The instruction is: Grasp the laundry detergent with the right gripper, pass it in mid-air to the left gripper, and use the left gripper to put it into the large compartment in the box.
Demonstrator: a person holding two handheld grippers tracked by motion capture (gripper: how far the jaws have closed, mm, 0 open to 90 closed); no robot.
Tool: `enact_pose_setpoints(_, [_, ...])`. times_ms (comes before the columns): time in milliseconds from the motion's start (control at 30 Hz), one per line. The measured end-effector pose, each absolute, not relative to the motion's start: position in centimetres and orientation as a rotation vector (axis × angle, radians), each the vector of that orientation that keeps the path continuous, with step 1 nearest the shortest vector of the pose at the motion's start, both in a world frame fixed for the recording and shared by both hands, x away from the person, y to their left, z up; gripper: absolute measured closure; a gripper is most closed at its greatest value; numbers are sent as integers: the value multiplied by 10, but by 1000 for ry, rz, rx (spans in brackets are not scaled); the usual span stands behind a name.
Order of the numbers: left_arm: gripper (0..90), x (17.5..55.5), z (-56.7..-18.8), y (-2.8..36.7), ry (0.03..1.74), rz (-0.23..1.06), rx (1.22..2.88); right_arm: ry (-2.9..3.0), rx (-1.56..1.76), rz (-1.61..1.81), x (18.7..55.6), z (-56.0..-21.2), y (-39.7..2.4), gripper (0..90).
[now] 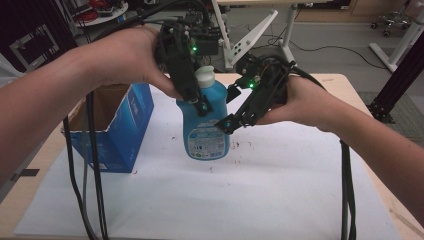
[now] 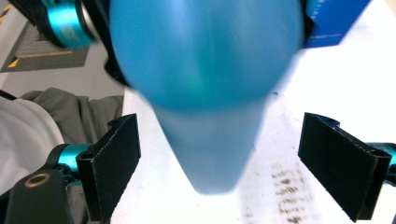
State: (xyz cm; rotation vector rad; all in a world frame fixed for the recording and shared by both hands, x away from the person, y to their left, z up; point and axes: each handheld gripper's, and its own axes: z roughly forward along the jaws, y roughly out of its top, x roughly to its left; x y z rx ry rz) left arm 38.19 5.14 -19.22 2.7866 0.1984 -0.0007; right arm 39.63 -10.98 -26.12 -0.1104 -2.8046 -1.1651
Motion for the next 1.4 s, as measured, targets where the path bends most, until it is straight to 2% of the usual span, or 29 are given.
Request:
enact_pose_setpoints(300, [381,388,-181,68,311,25,2787,-2918,-267,-1069,406,-264,-138,126])
enact_pose_setpoints(600, [381,394,-160,93,559,61,2716,-3051,-448,-798,419,-281,-174,126])
enact_pose_setpoints(900, [381,393,-138,132,768,113,2649,-3073,-621,-662,433,-295,-210,126])
enact_pose_setpoints(1400, [382,386,-104,206,1104,223,2478,-3040,-825,-648,448,-300,-254,126])
